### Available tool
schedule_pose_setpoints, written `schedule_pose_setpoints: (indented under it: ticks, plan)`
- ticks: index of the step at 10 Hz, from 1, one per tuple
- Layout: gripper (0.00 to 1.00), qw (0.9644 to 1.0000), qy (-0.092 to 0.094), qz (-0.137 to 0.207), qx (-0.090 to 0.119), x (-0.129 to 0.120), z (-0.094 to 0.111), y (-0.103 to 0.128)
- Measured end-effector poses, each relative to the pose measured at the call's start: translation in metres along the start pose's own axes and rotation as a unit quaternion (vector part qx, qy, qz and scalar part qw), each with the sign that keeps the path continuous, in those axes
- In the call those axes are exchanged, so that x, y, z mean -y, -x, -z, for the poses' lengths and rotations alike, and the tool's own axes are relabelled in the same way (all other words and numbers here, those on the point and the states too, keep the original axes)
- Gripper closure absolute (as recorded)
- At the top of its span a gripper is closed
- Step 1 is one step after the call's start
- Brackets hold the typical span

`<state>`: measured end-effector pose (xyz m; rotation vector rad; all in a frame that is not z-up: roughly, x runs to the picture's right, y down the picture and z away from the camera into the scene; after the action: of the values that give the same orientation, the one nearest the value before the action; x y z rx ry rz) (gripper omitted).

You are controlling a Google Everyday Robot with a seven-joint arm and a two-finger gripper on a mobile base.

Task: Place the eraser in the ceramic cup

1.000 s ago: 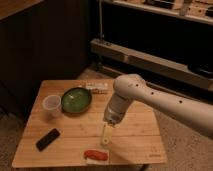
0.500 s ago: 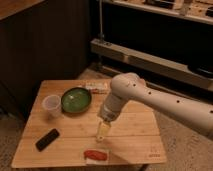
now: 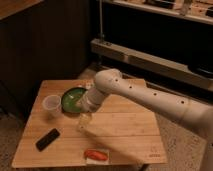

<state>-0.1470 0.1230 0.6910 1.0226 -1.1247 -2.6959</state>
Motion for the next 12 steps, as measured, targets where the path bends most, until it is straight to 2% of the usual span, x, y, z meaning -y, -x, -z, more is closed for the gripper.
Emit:
schedule_pose_setpoints:
  ticks: [2,3,4,8,12]
  plan:
    - [0.2,0.9979,0.009,0.059,-0.024,-0.007,-0.016,-0.017]
    - [0.2,0.9948,0.017,0.095,-0.032,-0.003,-0.027,-0.022]
    - [0.2,0.9922,0.016,0.119,-0.033,0.001,-0.043,-0.021]
    - [0.2,0.9898,-0.021,0.134,-0.045,-0.004,-0.08,-0.017]
    - [0.2,0.9852,-0.052,0.151,-0.062,-0.005,-0.115,-0.02]
